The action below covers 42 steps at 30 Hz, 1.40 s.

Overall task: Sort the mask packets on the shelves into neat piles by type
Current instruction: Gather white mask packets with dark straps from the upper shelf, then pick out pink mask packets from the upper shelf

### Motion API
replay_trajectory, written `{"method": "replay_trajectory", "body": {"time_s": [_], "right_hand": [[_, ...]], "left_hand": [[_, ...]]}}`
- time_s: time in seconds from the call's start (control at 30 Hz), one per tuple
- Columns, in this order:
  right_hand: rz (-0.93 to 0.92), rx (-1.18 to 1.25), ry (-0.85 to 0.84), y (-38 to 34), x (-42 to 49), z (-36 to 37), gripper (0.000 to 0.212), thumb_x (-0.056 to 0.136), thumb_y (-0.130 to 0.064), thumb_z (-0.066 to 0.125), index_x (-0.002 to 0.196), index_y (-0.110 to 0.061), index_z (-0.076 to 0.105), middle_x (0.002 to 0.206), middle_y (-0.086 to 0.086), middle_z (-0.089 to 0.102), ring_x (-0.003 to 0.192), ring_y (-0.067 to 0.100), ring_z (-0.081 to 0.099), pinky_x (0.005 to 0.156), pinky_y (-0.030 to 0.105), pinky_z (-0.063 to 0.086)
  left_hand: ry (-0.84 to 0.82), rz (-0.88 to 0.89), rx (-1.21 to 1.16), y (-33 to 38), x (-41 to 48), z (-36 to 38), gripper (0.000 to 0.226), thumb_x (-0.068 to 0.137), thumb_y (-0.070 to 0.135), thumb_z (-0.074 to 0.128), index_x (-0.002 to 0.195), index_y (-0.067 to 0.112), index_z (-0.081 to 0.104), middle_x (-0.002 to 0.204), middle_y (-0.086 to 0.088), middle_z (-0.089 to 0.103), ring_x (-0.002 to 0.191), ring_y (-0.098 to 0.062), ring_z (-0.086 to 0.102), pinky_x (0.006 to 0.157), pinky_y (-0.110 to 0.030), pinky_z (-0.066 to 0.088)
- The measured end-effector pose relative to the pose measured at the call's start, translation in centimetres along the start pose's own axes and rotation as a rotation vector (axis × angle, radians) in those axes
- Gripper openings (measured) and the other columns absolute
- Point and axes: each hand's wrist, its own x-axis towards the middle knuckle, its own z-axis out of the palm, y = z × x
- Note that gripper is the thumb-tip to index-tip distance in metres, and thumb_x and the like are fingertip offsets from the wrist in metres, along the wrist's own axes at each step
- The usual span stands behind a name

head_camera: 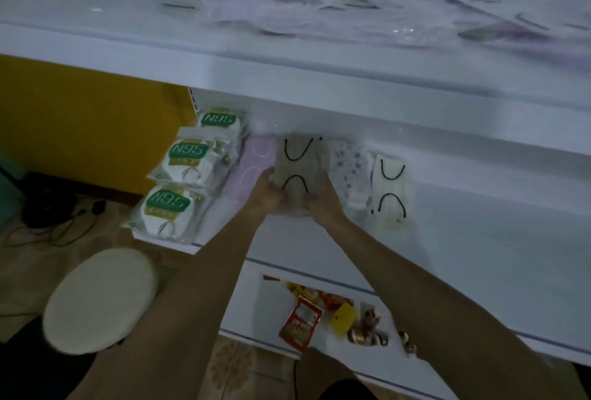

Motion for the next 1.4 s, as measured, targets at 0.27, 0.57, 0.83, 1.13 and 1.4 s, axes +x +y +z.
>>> {"method": "replay_trajectory", "body": {"time_s": [0.27, 0.57, 0.83, 1.13, 1.4], "right_hand": [[0.051, -0.225, -0.127, 1.9, 6.8, 2.1, 0.053, 0.092, -0.021, 0.045, 0.141, -0.005, 0.03, 0.144, 0.012, 0.034, 0.129, 0.028, 0.038, 0.106, 0.041, 0.035], [-0.051, -0.156, -0.062, 1.8, 5.4, -0.1, 0.024, 0.094, -0.006, 0.039, 0.112, 0.0, 0.054, 0.109, 0.01, 0.057, 0.097, 0.02, 0.054, 0.086, 0.034, 0.043], [-0.119, -0.516, -0.159, -1.6, -1.5, -0.1, 0.057, 0.095, -0.014, 0.047, 0.146, -0.005, 0.024, 0.151, 0.015, 0.027, 0.137, 0.029, 0.029, 0.11, 0.031, 0.023], [-0.414, -0.564, -0.185, -12.5, -11.8, 0.7, 0.055, 0.095, -0.021, 0.05, 0.145, -0.012, 0.027, 0.147, 0.005, 0.034, 0.135, 0.018, 0.031, 0.1, 0.007, 0.016], [-0.794, -0.59, 0.049, -24.7, -15.7, -5.9, 0.04, 0.092, -0.03, 0.048, 0.13, -0.018, 0.051, 0.113, -0.013, 0.051, 0.104, -0.007, 0.046, 0.089, -0.002, 0.031]], "left_hand": [[0.026, -0.001, 0.269, -2.3, 9.0, 3.7, 0.041, 0.099, 0.006, 0.035, 0.138, -0.006, 0.03, 0.127, -0.012, 0.049, 0.124, -0.023, 0.041, 0.112, -0.033, 0.024], [-0.031, 0.084, 0.495, -1.8, 8.2, 2.8, 0.052, 0.092, 0.01, 0.05, 0.139, -0.004, 0.032, 0.146, -0.02, 0.032, 0.134, -0.033, 0.034, 0.107, -0.032, 0.026], [-0.041, 0.199, 0.565, -1.3, 0.7, -4.1, 0.053, 0.098, 0.015, 0.041, 0.145, 0.002, 0.021, 0.153, -0.013, 0.023, 0.141, -0.024, 0.023, 0.108, -0.023, 0.013], [-0.053, 0.628, 0.613, 0.8, -11.5, -15.2, 0.043, 0.095, 0.014, 0.051, 0.136, 0.004, 0.042, 0.138, -0.014, 0.047, 0.126, -0.026, 0.044, 0.093, -0.01, 0.023], [0.053, 1.132, 0.601, 10.8, -16.4, -21.0, 0.043, 0.091, 0.039, 0.038, 0.123, 0.016, 0.056, 0.112, 0.007, 0.06, 0.1, -0.002, 0.054, 0.081, -0.018, 0.044]]}}
